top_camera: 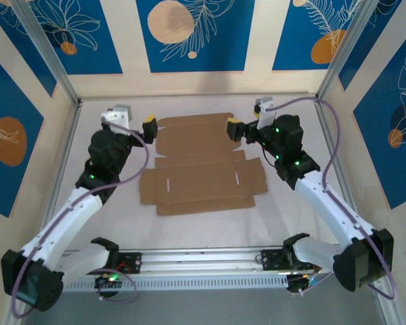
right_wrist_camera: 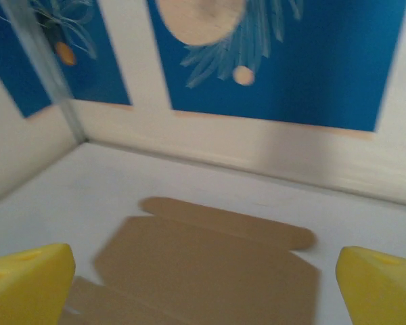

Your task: Fold the paper box

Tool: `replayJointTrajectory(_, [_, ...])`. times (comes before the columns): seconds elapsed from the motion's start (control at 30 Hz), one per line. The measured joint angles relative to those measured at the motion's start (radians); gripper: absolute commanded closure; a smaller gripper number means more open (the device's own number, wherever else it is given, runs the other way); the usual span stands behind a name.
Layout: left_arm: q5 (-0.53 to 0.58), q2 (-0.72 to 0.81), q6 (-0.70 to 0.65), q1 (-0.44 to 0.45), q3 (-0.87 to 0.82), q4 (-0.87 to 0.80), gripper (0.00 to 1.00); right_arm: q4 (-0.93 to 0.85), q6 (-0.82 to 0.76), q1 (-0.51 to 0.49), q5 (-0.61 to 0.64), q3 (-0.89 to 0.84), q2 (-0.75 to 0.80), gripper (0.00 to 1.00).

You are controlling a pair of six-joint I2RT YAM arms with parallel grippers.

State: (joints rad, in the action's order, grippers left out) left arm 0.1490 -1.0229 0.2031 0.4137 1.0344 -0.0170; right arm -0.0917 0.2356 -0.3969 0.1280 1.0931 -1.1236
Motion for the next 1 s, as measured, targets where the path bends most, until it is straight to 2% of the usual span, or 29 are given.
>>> replayJointTrajectory(0.03, [-0.016, -0.016, 0.033, 0.003, 0.079, -0.093, 0.0, -0.095, 0.047, 0.008, 0.008, 0.08, -0.009, 0.01])
replayJointTrajectory(0.1, [-0.027, -0.058, 0.116, 0.001, 0.224, -0.288, 0.0, -0.232, 0.129, 0.077, -0.023, 0.209, -0.029, 0.15])
replayJointTrajectory(0.13, [-0.037, -0.069, 0.145, -0.003, 0.24, -0.334, 0.0, -0.263, 0.165, 0.124, -0.056, 0.239, -0.035, 0.17])
replayJointTrajectory(0.2, [-0.092, -0.072, 0.221, -0.025, 0.21, -0.415, 0.0, -0.332, 0.216, 0.206, -0.084, 0.265, -0.054, 0.16])
replayJointTrajectory(0.27, [-0.197, -0.076, 0.314, -0.058, 0.108, -0.456, 0.0, -0.421, 0.227, 0.227, -0.097, 0.291, -0.107, 0.13])
replayJointTrajectory(0.33, [-0.28, -0.1, 0.381, -0.067, 0.014, -0.484, 0.0, -0.478, 0.221, 0.203, -0.108, 0.309, -0.188, 0.22])
replayJointTrajectory(0.47, [-0.393, -0.168, 0.479, 0.008, -0.114, -0.491, 0.22, -0.607, 0.175, 0.173, -0.114, 0.326, -0.388, 0.3])
replayJointTrajectory(0.57, [-0.44, -0.256, 0.514, 0.09, -0.138, -0.45, 0.45, -0.674, 0.146, 0.204, -0.109, 0.357, -0.552, 0.35])
replayJointTrajectory(0.7, [-0.481, -0.348, 0.55, 0.125, -0.2, -0.384, 0.67, -0.728, 0.119, 0.255, -0.109, 0.427, -0.728, 0.46])
replayJointTrajectory(0.77, [-0.488, -0.39, 0.562, 0.126, -0.211, -0.364, 0.72, -0.736, 0.11, 0.261, -0.109, 0.426, -0.769, 0.55])
replayJointTrajectory(0.87, [-0.494, -0.45, 0.587, 0.126, -0.214, -0.32, 0.85, -0.73, 0.116, 0.256, -0.109, 0.404, -0.798, 0.62])
replayJointTrajectory(0.93, [-0.497, -0.492, 0.589, 0.126, -0.211, -0.295, 0.87, -0.728, 0.124, 0.253, -0.103, 0.378, -0.8, 0.65])
replayJointTrajectory(1.0, [-0.496, -0.541, 0.597, 0.125, -0.209, -0.277, 0.91, -0.728, 0.133, 0.249, -0.076, 0.356, -0.801, 0.73])
